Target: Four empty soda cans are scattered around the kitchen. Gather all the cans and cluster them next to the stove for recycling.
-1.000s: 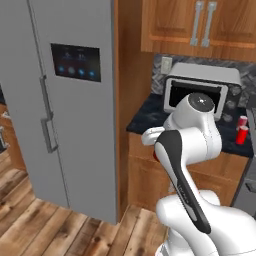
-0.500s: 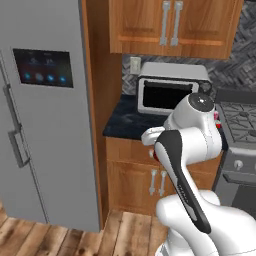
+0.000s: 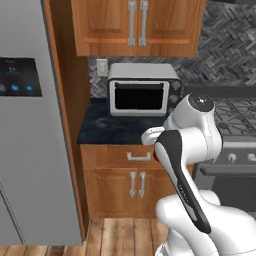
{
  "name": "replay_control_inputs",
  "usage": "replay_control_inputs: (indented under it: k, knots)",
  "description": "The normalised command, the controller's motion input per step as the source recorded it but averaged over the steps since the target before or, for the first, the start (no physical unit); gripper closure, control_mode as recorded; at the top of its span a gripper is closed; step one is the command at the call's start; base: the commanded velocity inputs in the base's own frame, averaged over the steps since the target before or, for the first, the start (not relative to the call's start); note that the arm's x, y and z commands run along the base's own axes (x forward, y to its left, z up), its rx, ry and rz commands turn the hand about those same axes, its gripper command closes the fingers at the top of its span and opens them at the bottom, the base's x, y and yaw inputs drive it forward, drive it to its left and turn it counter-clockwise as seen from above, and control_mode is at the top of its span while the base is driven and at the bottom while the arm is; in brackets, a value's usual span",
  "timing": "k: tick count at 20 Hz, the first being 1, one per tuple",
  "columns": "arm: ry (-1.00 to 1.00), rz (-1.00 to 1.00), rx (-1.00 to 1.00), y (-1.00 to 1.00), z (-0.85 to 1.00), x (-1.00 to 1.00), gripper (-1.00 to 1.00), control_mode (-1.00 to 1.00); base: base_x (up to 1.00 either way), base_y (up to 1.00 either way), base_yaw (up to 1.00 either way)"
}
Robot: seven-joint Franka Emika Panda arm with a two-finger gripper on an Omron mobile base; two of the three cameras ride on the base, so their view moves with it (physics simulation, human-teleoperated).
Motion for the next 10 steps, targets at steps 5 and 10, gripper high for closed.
replay_control_inputs:
  k: [5,10]
  knots:
    - [0.00,0.00,0.00,0.00,0.00,0.00,1.00,1.00,0.00,0.00,-0.34]
    - [0.00,0.00,0.00,0.00,0.00,0.00,1.00,1.00,0.00,0.00,-0.33]
